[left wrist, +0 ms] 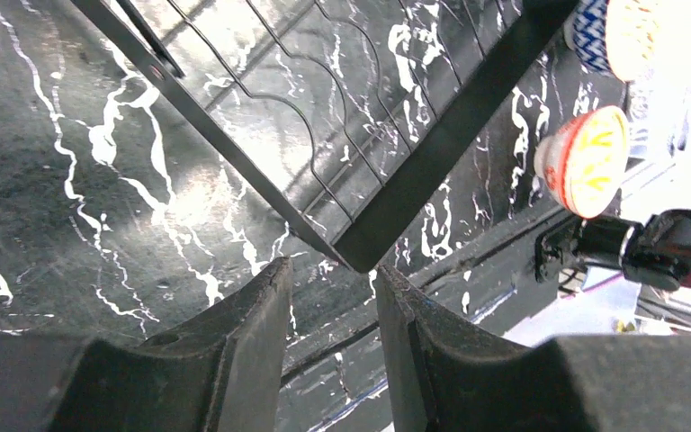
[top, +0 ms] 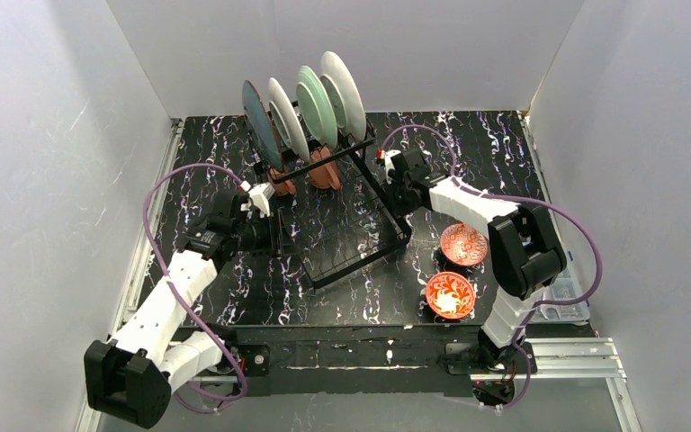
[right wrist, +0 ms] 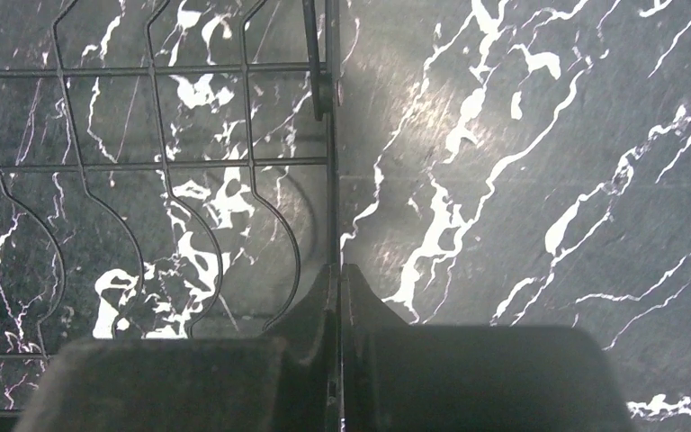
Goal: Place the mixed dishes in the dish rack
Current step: Move the dish rack to the center of the board.
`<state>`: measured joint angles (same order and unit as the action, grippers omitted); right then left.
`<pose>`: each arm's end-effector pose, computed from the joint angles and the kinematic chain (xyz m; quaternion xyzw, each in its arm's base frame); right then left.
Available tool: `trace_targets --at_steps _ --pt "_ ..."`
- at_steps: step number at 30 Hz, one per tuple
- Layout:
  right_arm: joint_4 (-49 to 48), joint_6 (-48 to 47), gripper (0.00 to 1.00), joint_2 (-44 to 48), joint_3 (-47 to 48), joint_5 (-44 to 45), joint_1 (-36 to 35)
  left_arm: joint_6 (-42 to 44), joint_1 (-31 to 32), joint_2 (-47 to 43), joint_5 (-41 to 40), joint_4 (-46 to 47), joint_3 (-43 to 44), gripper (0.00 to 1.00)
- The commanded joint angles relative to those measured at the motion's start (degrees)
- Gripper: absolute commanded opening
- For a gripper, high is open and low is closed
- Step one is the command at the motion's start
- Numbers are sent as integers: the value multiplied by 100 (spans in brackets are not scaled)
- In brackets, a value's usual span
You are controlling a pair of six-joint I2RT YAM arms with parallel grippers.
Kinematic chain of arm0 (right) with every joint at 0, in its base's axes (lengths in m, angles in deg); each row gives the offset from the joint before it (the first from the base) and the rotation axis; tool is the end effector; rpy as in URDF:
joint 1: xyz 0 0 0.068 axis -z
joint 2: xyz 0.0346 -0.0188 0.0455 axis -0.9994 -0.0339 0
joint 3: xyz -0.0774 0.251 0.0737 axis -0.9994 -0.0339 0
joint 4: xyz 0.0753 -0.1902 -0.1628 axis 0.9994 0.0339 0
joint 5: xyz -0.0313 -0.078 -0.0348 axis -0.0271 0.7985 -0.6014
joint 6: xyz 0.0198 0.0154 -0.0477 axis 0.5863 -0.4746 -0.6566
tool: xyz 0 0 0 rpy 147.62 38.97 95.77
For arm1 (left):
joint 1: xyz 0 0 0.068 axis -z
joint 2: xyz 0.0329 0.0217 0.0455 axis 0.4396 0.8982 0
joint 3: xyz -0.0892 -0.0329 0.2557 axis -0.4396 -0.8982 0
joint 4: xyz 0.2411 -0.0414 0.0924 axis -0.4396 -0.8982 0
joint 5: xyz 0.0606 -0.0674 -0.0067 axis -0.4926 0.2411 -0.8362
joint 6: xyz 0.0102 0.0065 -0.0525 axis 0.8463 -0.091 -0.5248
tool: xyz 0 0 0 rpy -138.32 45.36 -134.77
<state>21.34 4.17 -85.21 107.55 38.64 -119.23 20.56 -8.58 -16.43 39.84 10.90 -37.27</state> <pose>0.3262 0.1945 0.2085 -0.2389 0.9144 0.0579 0.3215 0.2007 -0.0778 0.2700 0.0318 0.9023 -0.3075 0.3006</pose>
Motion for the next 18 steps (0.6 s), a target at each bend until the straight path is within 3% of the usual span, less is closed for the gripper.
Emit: trace_targets --at_steps 1,18 --pt "-368 -392 1 -505 349 16 319 390 24 -262 704 -257 -170 38" --pt "367 102 1 -1350 1395 186 481 593 34 -1051 1213 -63 -518 39"
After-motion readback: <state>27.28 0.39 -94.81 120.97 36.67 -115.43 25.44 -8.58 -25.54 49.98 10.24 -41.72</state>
